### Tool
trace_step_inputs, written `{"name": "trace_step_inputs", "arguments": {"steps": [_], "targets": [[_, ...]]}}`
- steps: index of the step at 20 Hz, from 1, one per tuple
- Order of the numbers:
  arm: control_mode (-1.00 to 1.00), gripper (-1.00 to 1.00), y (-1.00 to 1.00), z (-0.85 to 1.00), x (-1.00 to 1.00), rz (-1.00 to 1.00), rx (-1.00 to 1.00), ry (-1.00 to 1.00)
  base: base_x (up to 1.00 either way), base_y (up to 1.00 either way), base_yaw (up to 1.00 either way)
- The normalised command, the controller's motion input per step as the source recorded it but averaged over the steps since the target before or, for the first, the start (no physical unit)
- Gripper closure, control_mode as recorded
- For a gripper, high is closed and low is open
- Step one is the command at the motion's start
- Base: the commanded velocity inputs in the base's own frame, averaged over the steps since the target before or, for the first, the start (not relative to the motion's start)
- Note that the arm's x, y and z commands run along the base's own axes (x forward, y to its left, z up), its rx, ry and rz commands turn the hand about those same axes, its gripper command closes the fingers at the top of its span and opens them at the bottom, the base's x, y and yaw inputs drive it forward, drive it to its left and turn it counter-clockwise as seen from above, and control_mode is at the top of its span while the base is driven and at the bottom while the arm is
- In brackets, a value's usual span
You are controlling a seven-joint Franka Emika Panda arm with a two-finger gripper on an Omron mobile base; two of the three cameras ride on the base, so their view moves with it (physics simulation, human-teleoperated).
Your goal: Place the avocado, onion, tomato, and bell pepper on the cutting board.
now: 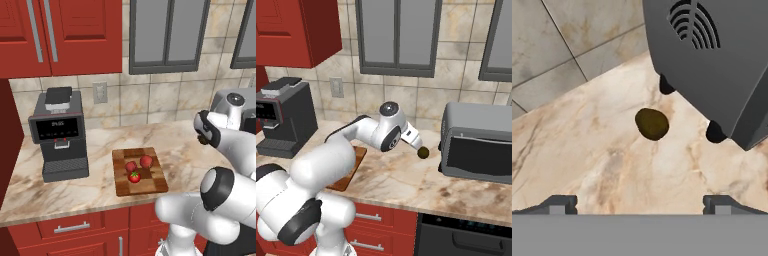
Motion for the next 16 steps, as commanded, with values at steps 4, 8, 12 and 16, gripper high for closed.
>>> {"name": "trace_step_inputs", "arguments": {"steps": [4, 8, 12, 16], "targets": [[-1.0, -1.0, -0.1, -0.05, 0.22, 0.0, 0.0, 0.0, 0.0, 0.0, 0.0], [-1.0, -1.0, -0.07, -0.19, 0.24, 0.0, 0.0, 0.04, 0.0, 0.0, 0.0], [-1.0, -1.0, -0.04, -0.33, 0.19, 0.0, 0.0, 0.09, 0.0, 0.0, 0.0], [-1.0, -1.0, -0.09, -0.27, 0.21, 0.0, 0.0, 0.07, 0.0, 0.0, 0.0]]}}
